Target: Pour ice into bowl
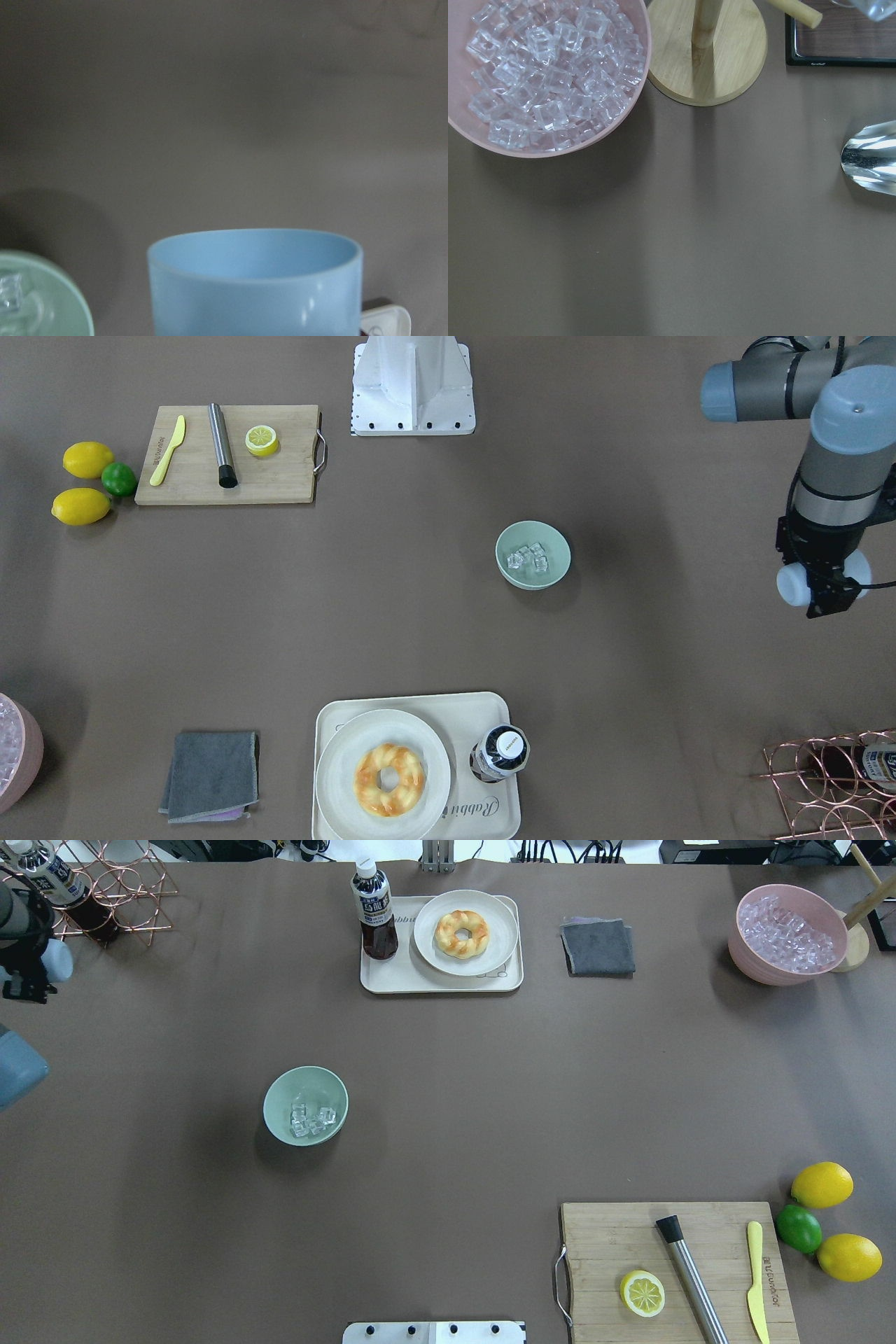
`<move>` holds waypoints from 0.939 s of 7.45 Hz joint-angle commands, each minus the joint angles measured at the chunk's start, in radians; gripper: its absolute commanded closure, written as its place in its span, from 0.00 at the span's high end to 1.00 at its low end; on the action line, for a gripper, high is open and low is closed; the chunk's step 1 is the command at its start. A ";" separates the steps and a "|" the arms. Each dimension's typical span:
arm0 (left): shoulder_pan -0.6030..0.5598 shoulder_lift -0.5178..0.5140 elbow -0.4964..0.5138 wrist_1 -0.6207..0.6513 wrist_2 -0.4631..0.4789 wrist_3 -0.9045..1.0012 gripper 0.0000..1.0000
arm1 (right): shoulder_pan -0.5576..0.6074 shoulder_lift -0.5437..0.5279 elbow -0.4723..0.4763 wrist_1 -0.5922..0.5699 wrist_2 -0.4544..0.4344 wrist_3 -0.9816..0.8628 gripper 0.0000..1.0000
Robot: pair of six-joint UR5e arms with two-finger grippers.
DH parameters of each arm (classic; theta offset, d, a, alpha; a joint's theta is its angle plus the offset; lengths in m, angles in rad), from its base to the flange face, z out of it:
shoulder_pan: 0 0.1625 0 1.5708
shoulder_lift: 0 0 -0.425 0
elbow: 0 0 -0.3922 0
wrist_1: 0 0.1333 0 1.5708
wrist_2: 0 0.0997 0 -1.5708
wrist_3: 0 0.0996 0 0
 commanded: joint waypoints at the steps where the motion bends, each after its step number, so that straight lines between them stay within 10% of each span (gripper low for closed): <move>1: -0.063 0.151 0.059 0.011 0.103 0.168 0.52 | -0.001 0.008 0.010 -0.006 0.000 0.007 0.99; 4: -0.080 0.283 0.068 0.043 0.235 0.222 0.52 | -0.008 0.011 0.019 -0.008 -0.002 0.018 0.99; 7: 0.130 0.265 0.099 0.385 0.335 0.137 0.52 | -0.008 0.011 0.021 -0.008 -0.002 0.023 0.99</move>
